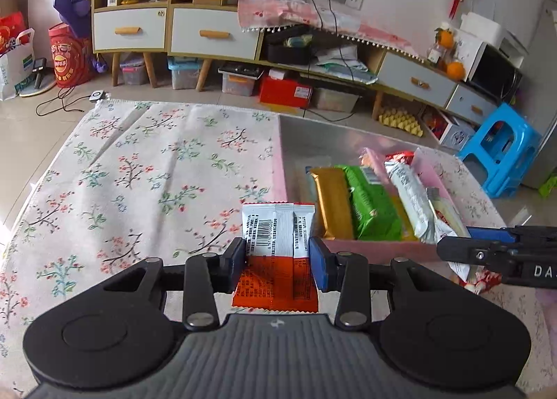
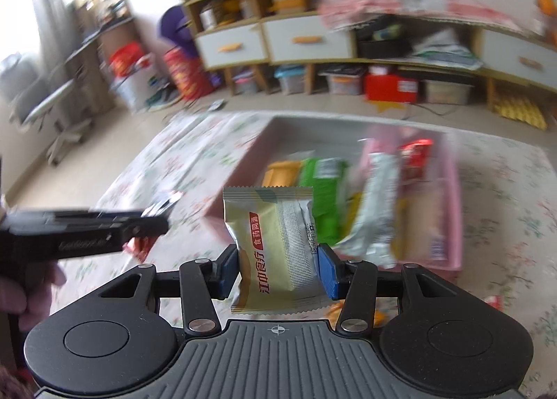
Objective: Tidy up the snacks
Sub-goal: 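Carry the orange-white and cream packets into the pink box and open both grippers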
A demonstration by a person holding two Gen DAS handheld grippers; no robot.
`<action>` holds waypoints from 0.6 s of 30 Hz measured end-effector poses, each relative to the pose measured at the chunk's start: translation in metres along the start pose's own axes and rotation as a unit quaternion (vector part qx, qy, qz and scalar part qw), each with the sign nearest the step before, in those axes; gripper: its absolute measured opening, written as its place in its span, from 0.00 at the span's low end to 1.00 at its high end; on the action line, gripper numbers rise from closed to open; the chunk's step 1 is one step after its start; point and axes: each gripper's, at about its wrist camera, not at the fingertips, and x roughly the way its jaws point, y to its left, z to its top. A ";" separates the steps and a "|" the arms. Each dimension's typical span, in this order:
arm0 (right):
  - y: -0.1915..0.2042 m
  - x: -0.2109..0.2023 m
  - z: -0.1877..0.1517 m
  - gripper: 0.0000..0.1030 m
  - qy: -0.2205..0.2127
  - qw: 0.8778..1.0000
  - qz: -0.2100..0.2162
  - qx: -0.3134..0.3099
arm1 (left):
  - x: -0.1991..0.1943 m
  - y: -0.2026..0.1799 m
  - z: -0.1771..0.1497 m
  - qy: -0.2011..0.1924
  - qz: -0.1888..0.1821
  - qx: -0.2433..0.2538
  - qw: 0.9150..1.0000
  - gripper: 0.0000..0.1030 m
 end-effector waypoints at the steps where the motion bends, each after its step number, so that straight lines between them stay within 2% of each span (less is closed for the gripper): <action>1: -0.007 0.001 0.002 0.45 -0.003 1.000 -0.006 0.014 | 0.002 -0.003 0.001 -0.002 -0.003 -0.002 1.000 0.35; 10: -0.062 0.014 0.009 0.45 -0.029 0.992 -0.038 0.119 | 0.028 -0.034 0.011 -0.039 -0.018 0.003 0.999 0.35; 15: -0.080 0.018 0.010 0.45 -0.046 0.986 -0.052 0.151 | 0.043 -0.041 0.017 -0.047 -0.015 -0.015 0.999 0.35; 18: -0.087 0.025 0.011 0.46 -0.047 0.983 -0.055 0.166 | 0.048 -0.044 0.017 -0.059 -0.001 -0.011 0.998 0.35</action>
